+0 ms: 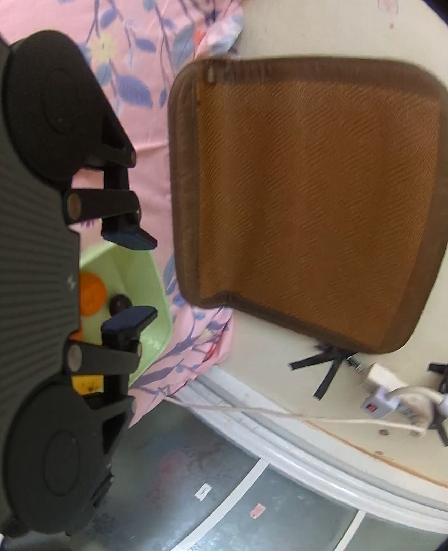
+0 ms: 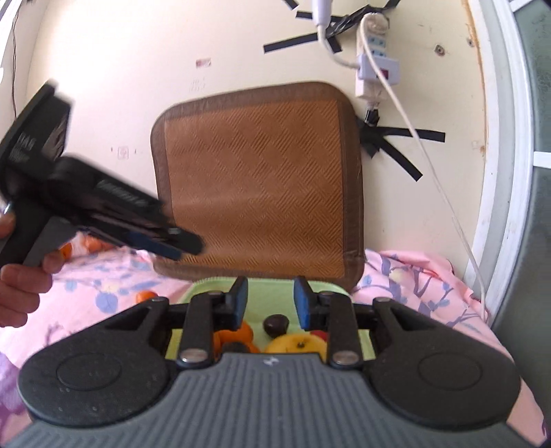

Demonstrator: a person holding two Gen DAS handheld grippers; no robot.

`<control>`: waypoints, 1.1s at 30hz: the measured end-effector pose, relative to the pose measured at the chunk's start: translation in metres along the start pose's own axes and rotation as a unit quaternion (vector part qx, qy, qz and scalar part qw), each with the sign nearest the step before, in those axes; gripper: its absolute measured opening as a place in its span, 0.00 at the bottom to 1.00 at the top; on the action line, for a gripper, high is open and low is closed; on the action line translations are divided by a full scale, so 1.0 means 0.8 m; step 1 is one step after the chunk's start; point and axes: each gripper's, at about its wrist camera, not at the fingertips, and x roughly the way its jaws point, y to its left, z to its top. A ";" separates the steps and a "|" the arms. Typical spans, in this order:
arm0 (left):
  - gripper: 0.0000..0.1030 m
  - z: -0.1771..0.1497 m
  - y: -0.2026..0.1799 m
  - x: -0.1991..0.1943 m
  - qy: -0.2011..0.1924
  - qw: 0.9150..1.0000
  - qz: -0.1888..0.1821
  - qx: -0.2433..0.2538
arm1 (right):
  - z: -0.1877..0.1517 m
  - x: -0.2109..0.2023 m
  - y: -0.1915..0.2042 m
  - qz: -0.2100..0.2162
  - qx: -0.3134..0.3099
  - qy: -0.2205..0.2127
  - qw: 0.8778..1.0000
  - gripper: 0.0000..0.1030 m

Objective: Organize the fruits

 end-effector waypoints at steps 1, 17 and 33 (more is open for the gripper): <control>0.36 -0.001 0.013 -0.012 -0.009 1.000 0.014 -0.002 | 0.008 0.000 -0.001 0.013 0.011 0.004 1.000 0.31; 0.51 -0.027 0.095 0.017 0.045 0.996 0.065 -0.031 | -0.020 0.136 0.171 0.118 -0.354 0.222 0.901 0.29; 0.29 -0.059 0.089 0.023 0.041 0.996 0.060 -0.042 | -0.029 0.119 0.185 0.114 -0.404 0.228 0.878 0.28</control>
